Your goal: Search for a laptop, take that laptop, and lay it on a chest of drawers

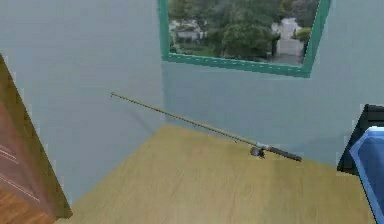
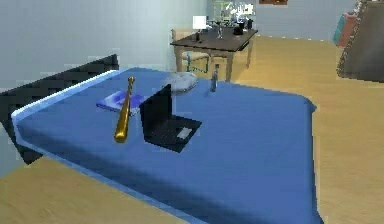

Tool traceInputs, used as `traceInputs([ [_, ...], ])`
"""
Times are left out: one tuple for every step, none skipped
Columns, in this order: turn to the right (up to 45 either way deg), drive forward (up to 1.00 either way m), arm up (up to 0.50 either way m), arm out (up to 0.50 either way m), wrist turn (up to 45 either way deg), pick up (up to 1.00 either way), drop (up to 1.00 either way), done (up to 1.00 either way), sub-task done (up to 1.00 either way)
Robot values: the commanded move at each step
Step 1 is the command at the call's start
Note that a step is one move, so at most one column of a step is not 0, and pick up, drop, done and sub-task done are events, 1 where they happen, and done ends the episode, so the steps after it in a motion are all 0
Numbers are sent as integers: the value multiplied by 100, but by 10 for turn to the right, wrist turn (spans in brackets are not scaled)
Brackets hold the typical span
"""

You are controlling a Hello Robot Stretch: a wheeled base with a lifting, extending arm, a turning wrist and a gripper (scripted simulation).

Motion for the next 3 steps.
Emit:
traceInputs([
  [450, 0, 0, 0, 0, 0, 0, 0, 0],
  [450, 0, 0, 0, 0, 0, 0, 0, 0],
  [390, 0, 0, 0, 0, 0, 0, 0, 0],
])
